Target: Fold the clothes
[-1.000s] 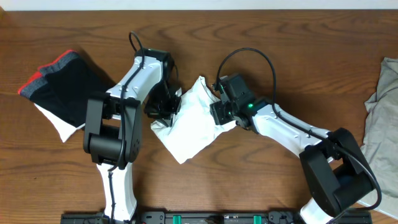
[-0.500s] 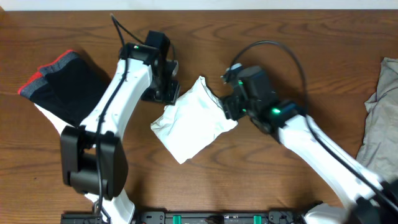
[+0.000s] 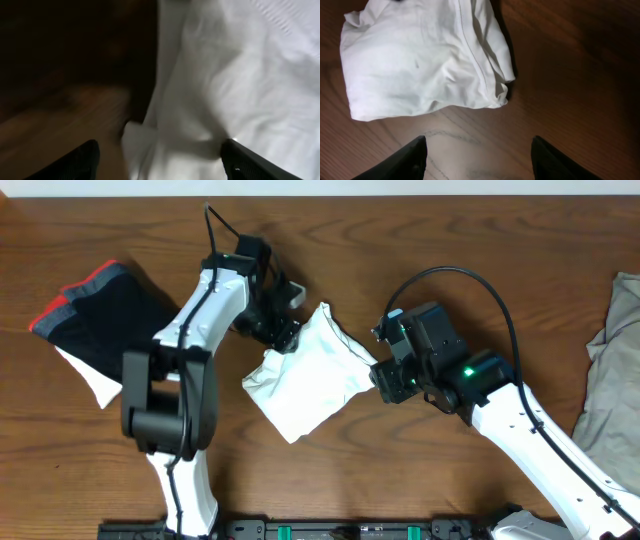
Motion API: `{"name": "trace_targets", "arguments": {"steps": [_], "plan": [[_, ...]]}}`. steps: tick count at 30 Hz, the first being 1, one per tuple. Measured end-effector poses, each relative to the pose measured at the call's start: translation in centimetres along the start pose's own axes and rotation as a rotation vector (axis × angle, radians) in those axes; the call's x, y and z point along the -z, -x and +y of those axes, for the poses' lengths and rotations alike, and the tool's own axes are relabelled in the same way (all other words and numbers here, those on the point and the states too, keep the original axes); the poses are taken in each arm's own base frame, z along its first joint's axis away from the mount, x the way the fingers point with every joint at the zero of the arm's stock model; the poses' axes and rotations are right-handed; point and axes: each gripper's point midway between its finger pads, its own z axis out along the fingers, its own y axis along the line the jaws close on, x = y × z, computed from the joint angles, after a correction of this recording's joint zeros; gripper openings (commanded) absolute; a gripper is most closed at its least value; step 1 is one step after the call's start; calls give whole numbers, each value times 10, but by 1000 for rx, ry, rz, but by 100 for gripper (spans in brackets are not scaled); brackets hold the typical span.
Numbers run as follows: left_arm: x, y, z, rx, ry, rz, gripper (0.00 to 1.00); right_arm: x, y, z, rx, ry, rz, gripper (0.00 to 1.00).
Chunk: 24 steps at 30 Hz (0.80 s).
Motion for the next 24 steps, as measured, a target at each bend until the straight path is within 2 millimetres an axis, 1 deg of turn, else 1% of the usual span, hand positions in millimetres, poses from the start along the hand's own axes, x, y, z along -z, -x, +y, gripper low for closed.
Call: {"name": "trace_targets", "arguments": {"steps": [4, 7, 9, 10, 12, 13, 16, 17, 18, 19, 24], "plan": [[-17, 2, -7, -48, -93, -6, 80, 0, -1, 0, -2, 2, 4, 65], [-29, 3, -17, -58, -178, -11, 79, 0, -1, 0, -7, 3, 5, 64], [-30, 4, -24, -56, -231, -22, 76, 0, -1, 0, -9, 3, 6, 64], [-31, 2, -28, -47, -261, -16, 70, 0, -2, 0, -9, 3, 7, 64], [-33, -4, -36, -23, -313, 11, 44, 0, -2, 0, -9, 3, 8, 63], [-35, -9, -39, -10, -336, 31, 38, 0, -3, 0, -9, 3, 11, 63], [-42, -15, -45, 6, -386, 59, 33, 0, -4, 0, -10, 3, 15, 63], [-42, -16, -45, 8, -392, 60, 27, 0, -4, 0, -10, 3, 15, 63], [-42, -16, -45, 12, -391, 60, 14, 0, -4, 0, -10, 3, 16, 62], [-42, -16, -45, 14, -392, 61, 6, 0, -4, 0, -10, 2, 15, 61], [-43, -13, -45, 18, -393, 49, 6, 0, -5, 0, -12, 2, 20, 61]]}}
